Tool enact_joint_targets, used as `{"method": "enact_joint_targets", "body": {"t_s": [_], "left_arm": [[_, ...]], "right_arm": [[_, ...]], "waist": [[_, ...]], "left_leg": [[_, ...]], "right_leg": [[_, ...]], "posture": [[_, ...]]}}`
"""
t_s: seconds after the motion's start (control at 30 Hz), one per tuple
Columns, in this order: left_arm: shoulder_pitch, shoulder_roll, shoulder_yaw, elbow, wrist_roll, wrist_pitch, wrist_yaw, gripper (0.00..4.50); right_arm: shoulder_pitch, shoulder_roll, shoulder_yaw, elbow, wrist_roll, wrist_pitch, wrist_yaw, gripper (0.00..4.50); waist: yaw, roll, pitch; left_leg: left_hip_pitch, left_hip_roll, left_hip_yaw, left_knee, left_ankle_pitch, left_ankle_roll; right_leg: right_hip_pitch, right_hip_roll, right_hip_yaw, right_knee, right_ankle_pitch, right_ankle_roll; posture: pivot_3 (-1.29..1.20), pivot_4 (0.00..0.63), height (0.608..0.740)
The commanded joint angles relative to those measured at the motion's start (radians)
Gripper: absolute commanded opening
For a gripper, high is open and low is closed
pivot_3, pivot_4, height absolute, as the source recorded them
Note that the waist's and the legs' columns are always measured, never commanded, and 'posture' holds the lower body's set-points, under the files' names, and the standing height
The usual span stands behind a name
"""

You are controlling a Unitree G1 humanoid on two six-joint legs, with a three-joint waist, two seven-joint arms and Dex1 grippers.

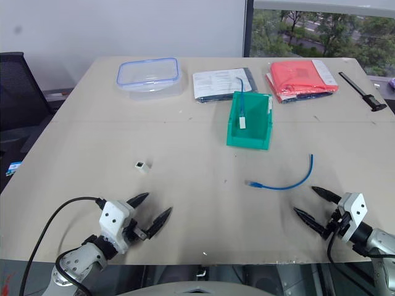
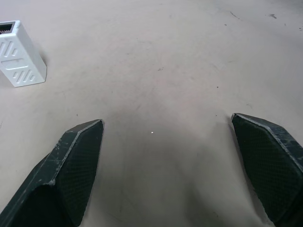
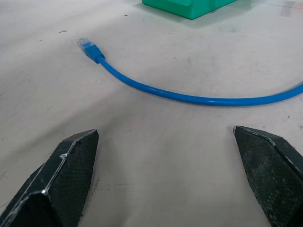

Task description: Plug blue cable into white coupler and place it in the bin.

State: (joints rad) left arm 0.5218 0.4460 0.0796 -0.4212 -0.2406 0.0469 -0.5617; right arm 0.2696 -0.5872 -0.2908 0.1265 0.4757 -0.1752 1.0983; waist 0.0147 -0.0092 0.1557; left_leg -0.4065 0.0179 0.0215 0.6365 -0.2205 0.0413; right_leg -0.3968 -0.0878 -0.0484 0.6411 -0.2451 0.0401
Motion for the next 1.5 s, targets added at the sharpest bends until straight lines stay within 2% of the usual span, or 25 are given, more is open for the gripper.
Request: {"method": "enact_joint_targets", "body": {"t_s": [0.03,0.47,0.63,0.8,0.9,1.0,1.1,1.17,1.23,1.27,1.33,1.37,1.43,1.47,1.5], "left_arm": [[0.011,0.002,-0.010,-0.017,-0.018,0.023,-0.014,4.44],[-0.021,0.022,-0.004,-0.033,-0.014,0.029,-0.023,4.44],[-0.072,0.130,-0.006,-0.061,-0.035,0.027,-0.142,4.44],[-0.208,0.256,-0.023,-0.127,-0.139,0.138,-0.282,4.44],[-0.305,0.298,-0.032,-0.156,-0.200,0.218,-0.323,4.44],[-0.400,0.330,-0.037,-0.183,-0.271,0.308,-0.353,4.44],[-0.457,0.363,-0.036,-0.193,-0.304,0.361,-0.377,4.44],[-0.464,0.360,-0.021,-0.192,-0.333,0.386,-0.370,4.50],[-0.453,0.364,-0.008,-0.192,-0.339,0.393,-0.370,4.50],[-0.445,0.368,-0.005,-0.192,-0.336,0.392,-0.373,4.50],[-0.439,0.370,-0.002,-0.194,-0.334,0.394,-0.374,4.50],[-0.438,0.369,0.001,-0.195,-0.336,0.397,-0.374,4.50],[-0.444,0.367,0.001,-0.193,-0.338,0.404,-0.372,4.50],[-0.449,0.367,0.000,-0.190,-0.337,0.407,-0.373,4.50],[-0.456,0.367,-0.005,-0.186,-0.335,0.411,-0.374,4.50]], "right_arm": [[0.008,-0.028,-0.025,-0.010,0.009,-0.009,0.029,4.50],[-0.014,-0.055,-0.020,0.014,0.002,-0.047,0.080,4.50],[-0.050,-0.069,0.029,-0.112,0.025,0.045,0.080,4.50],[-0.152,-0.095,0.168,-0.239,-0.037,0.215,0.031,4.50],[-0.226,-0.096,0.238,-0.238,-0.094,0.258,0.004,4.50],[-0.291,-0.092,0.298,-0.224,-0.209,0.289,-0.089,4.50],[-0.355,-0.081,0.356,-0.200,-0.244,0.294,-0.083,4.50],[-0.381,-0.071,0.373,-0.186,-0.243,0.297,-0.077,3.95],[-0.390,-0.078,0.389,-0.173,-0.255,0.288,-0.064,3.10],[-0.393,-0.081,0.396,-0.166,-0.263,0.280,-0.059,2.35],[-0.397,-0.084,0.404,-0.158,-0.266,0.272,-0.050,1.61],[-0.400,-0.083,0.408,-0.155,-0.264,0.268,-0.043,1.03],[-0.413,-0.078,0.421,-0.151,-0.261,0.261,-0.025,0.24],[-0.424,-0.073,0.431,-0.146,-0.265,0.257,-0.019,0.03],[-0.443,-0.065,0.446,-0.135,-0.274,0.251,-0.012,0.03]], "waist": [[0.000,0.000,0.000],[0.001,0.001,0.000],[0.000,0.000,0.001],[0.000,0.000,0.002],[0.002,-0.001,0.002],[0.003,-0.001,0.002],[0.000,-0.003,0.003],[-0.003,-0.003,0.003],[-0.002,-0.003,0.003],[-0.001,-0.003,0.003],[-0.001,-0.003,0.003],[-0.001,-0.003,0.003],[-0.001,-0.003,0.003],[-0.001,-0.003,0.003],[-0.001,-0.003,0.003]], "left_leg": [[0.000,0.000,0.000,0.000,0.000,0.000],[0.000,0.000,0.000,0.000,0.000,0.000],[0.000,0.000,0.001,0.000,0.000,0.000],[0.000,0.001,0.000,0.000,0.000,0.000],[-0.002,0.000,0.000,0.001,0.000,0.000],[-0.008,-0.001,0.000,0.002,0.000,0.000],[-0.008,-0.001,0.000,0.003,0.000,0.001],[-0.008,0.000,0.000,0.002,0.000,0.001],[-0.008,0.001,0.000,0.003,0.000,0.001],[-0.008,0.001,0.000,0.003,0.000,0.001],[-0.007,0.002,0.000,0.003,0.000,0.001],[-0.007,0.002,0.000,0.003,0.000,0.000],[-0.007,0.003,-0.001,0.005,0.000,0.000],[-0.007,0.003,-0.001,0.006,0.000,0.000],[-0.007,0.003,-0.001,0.007,0.000,0.000]], "right_leg": [[0.000,0.000,0.000,0.000,0.000,0.000],[0.000,0.000,0.000,0.000,0.000,0.000],[0.000,0.001,0.000,0.000,0.000,0.000],[-0.001,0.001,0.000,0.000,0.000,-0.001],[-0.002,0.003,-0.002,0.000,0.003,-0.004],[-0.007,0.006,-0.004,0.000,0.003,-0.004],[-0.007,0.007,-0.003,0.001,0.004,-0.003],[-0.007,0.008,-0.003,0.001,0.005,-0.001],[-0.007,0.010,-0.003,0.001,0.005,0.000],[-0.007,0.010,-0.003,0.001,0.005,0.000],[-0.007,0.011,-0.003,0.002,0.005,0.000],[-0.007,0.011,-0.003,0.002,0.005,0.000],[-0.006,0.012,-0.003,0.002,0.004,-0.003],[-0.006,0.012,-0.003,0.002,0.003,-0.004],[-0.006,0.012,-0.003,0.002,0.004,-0.005]], "posture": [[0.00,0.150,0.737],[0.00,0.150,0.737],[0.00,0.150,0.737],[0.00,0.150,0.737],[0.00,0.150,0.737],[0.00,0.150,0.737],[0.00,0.150,0.737],[0.00,0.150,0.737],[0.00,0.150,0.737],[0.00,0.150,0.737],[0.00,0.150,0.737],[0.00,0.150,0.737],[0.00,0.150,0.737],[0.00,0.150,0.737],[0.00,0.150,0.737]]}}
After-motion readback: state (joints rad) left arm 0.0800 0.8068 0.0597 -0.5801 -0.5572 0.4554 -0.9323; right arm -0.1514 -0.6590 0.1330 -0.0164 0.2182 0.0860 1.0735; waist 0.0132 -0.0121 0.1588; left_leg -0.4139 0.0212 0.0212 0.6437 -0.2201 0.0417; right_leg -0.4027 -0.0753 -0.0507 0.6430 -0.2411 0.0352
